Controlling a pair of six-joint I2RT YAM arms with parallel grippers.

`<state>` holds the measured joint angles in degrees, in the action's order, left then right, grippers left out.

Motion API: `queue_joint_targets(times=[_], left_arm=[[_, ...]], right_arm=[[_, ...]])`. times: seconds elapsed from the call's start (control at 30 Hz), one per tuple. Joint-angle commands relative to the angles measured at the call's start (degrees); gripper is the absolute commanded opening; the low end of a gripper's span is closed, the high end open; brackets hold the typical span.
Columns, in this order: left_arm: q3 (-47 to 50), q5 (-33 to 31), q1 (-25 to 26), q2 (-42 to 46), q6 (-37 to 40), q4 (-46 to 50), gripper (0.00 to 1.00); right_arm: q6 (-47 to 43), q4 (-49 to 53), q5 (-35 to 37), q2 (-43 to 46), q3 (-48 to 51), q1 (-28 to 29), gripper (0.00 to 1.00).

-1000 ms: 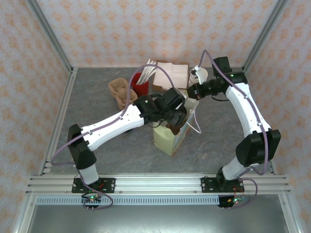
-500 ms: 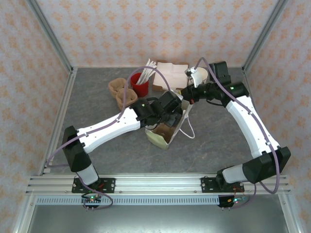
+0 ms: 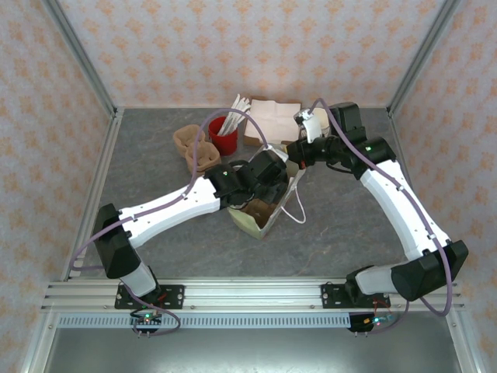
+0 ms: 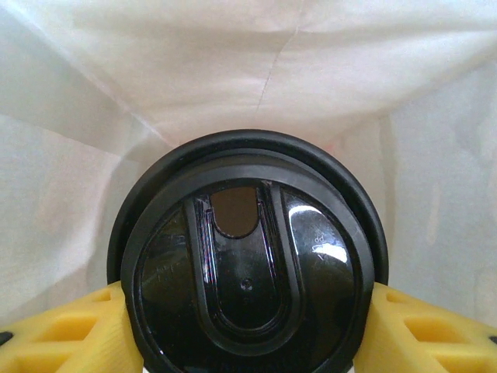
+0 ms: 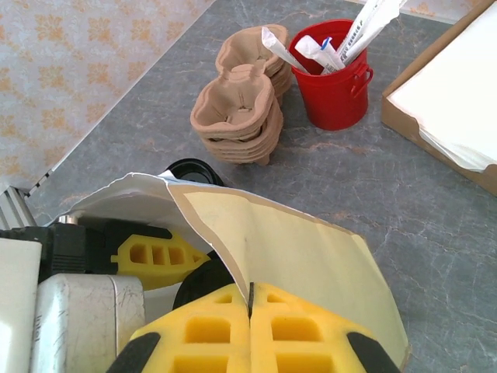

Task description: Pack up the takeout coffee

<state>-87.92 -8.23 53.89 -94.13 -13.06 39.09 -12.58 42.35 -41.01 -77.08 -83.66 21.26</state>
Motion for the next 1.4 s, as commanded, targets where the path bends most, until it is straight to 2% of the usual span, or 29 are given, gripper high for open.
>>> queue_joint_targets(times=[0.0, 0.3, 0.8, 1.07, 1.37], left_arm=[[1.17, -3.4, -0.39, 0.88, 0.73, -2.38, 0.6], [3.74, -2.21, -0.37, 1.48, -0.21, -3.06, 0.6], [3.94, -0.95, -0.36, 4.6, -0.73, -0.79, 0.6], [5.72, -0.9, -0.37, 5.88, -0.76, -0.83, 0.59], [4.07, -2.81, -0.36, 2.55, -0.56, -2.36, 0.59]], right_arm=[[1.23, -1.57, -2.15, 2.1, -0.02, 1.42, 0.0], [2.65, -3.07, -1.22, 2.2, -0.04, 1.46, 0.0], [3.54, -4.25, 5.41, 2.45, 0.92, 1.45, 0.0], [3.79, -5.26, 5.05, 2.04, 1.17, 1.49, 0.0], [4.22, -8.29, 5.16, 5.26, 5.12, 1.47, 0.0]])
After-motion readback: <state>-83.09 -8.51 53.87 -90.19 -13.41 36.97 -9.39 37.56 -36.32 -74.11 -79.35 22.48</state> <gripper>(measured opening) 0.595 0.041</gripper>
